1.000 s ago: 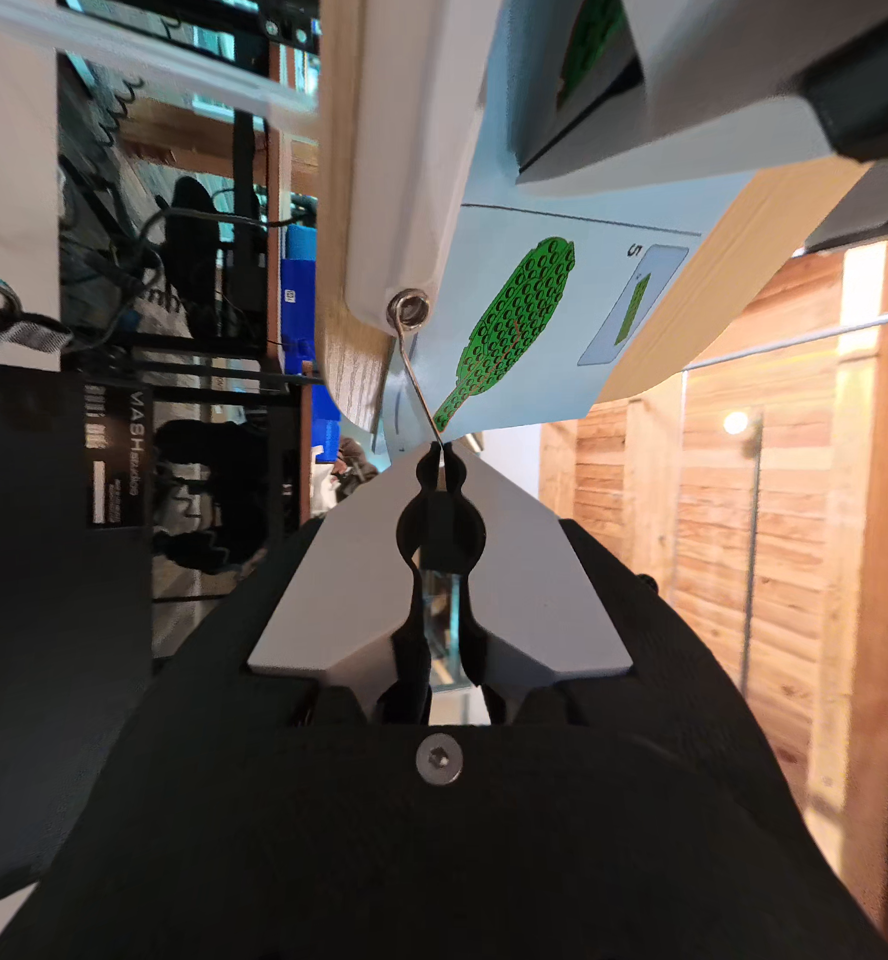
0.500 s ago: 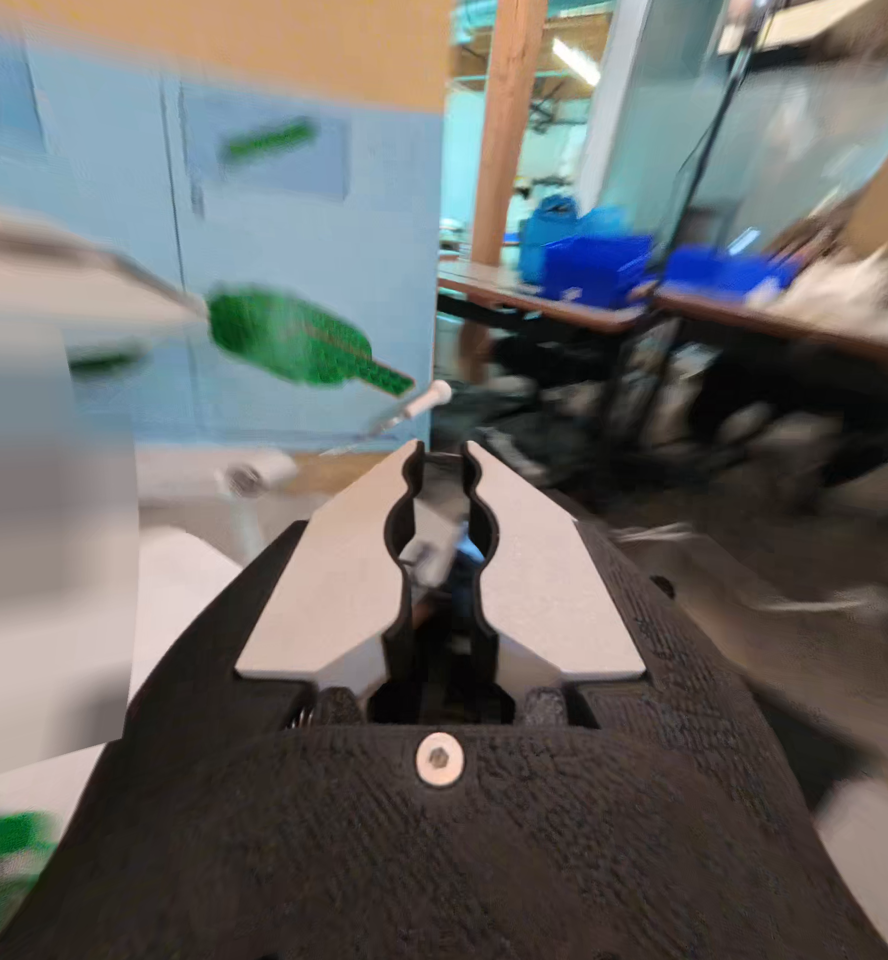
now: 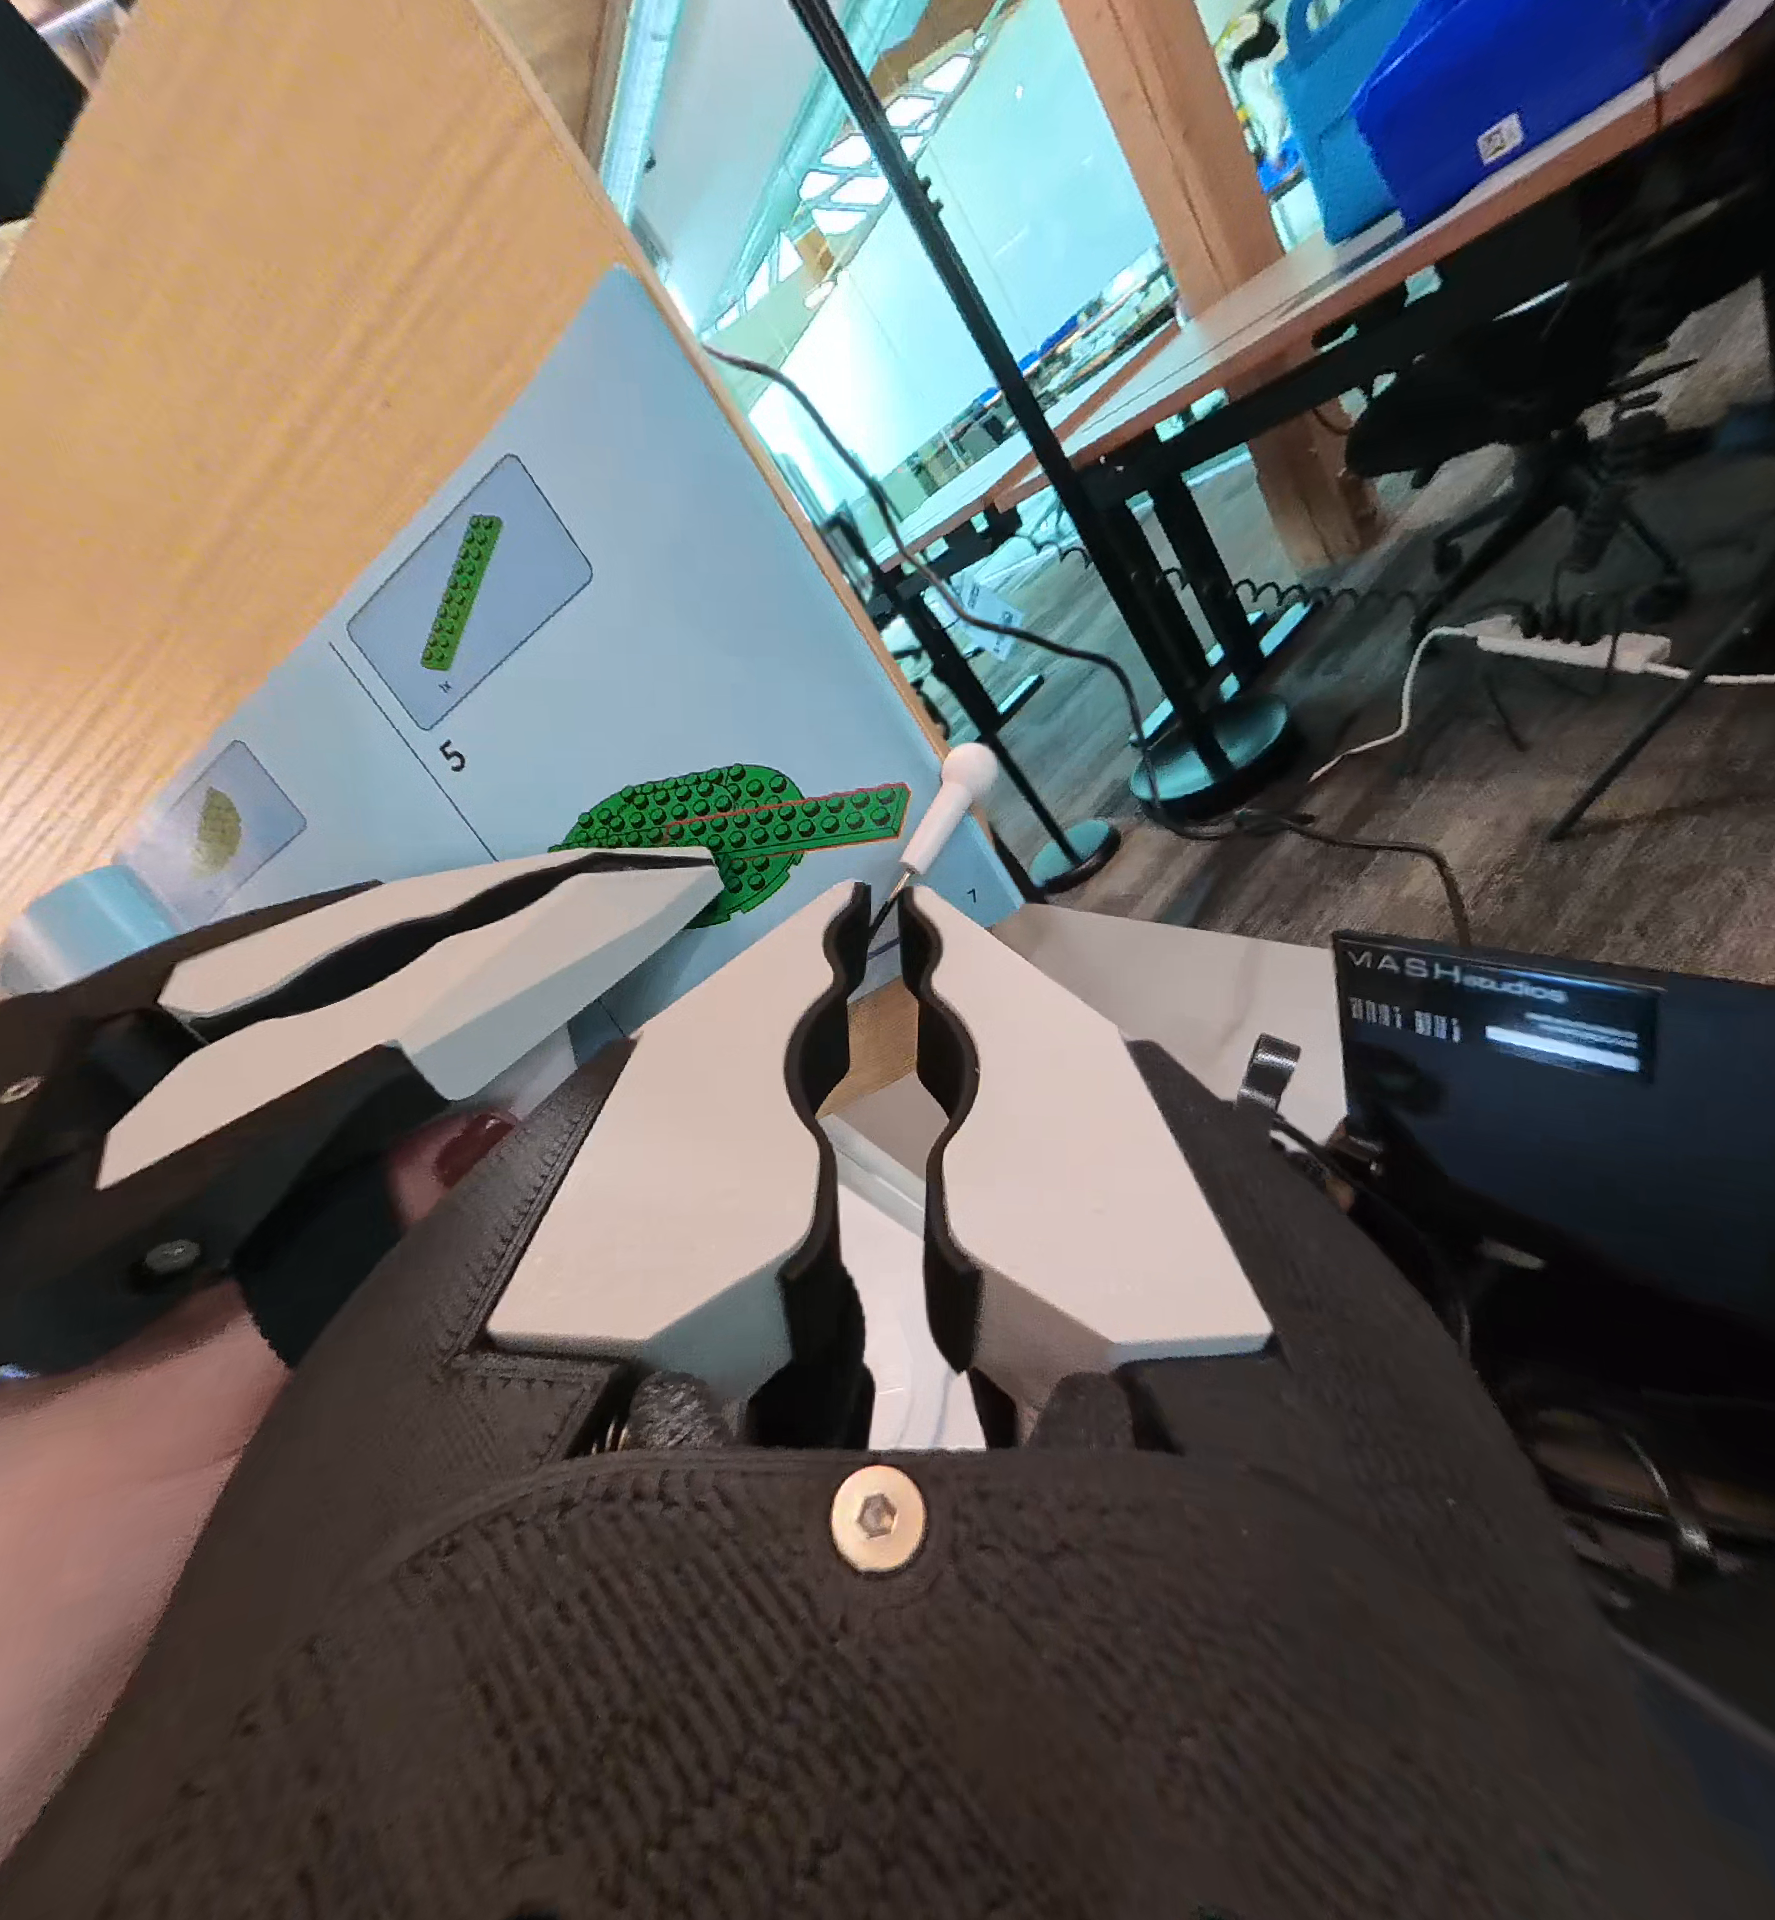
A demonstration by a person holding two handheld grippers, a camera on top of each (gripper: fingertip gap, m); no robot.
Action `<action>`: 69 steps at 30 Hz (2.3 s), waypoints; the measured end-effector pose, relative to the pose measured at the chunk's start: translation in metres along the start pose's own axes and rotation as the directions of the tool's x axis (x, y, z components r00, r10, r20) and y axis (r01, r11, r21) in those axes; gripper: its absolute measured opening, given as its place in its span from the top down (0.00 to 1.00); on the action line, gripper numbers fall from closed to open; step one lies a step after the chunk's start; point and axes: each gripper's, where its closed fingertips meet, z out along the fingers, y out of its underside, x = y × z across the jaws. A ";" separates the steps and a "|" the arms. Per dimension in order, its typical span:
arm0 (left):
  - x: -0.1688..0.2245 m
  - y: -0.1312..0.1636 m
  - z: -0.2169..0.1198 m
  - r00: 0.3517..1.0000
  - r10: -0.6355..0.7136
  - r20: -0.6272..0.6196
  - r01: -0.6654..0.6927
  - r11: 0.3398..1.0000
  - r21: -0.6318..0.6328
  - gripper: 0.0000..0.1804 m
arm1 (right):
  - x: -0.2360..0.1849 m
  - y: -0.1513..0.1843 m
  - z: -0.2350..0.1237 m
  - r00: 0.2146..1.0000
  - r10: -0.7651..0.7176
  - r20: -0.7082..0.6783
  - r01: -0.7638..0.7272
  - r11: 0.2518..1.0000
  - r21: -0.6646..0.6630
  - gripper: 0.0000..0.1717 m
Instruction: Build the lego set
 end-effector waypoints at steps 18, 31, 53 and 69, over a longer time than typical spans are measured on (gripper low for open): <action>-0.001 0.000 0.003 1.000 -0.019 0.015 0.020 1.000 -0.019 1.00 | -0.038 -0.013 -0.007 0.829 -0.558 -0.041 0.556 0.814 0.168 0.99; 0.001 0.000 0.004 0.995 -0.097 -0.027 0.097 0.995 -0.001 1.00 | -0.044 -0.012 -0.003 0.717 -0.696 -0.035 0.694 0.708 0.131 0.99; -0.018 -0.043 -0.011 0.979 -0.189 -0.077 0.196 0.976 0.091 1.00 | -0.026 -0.010 -0.006 0.768 -0.622 -0.155 0.635 0.771 0.053 0.98; 0.119 0.025 -0.208 0.948 0.045 -0.314 0.058 0.949 0.311 1.00 | -0.096 -0.009 -0.174 0.601 -0.799 -0.009 0.799 0.601 -0.031 0.82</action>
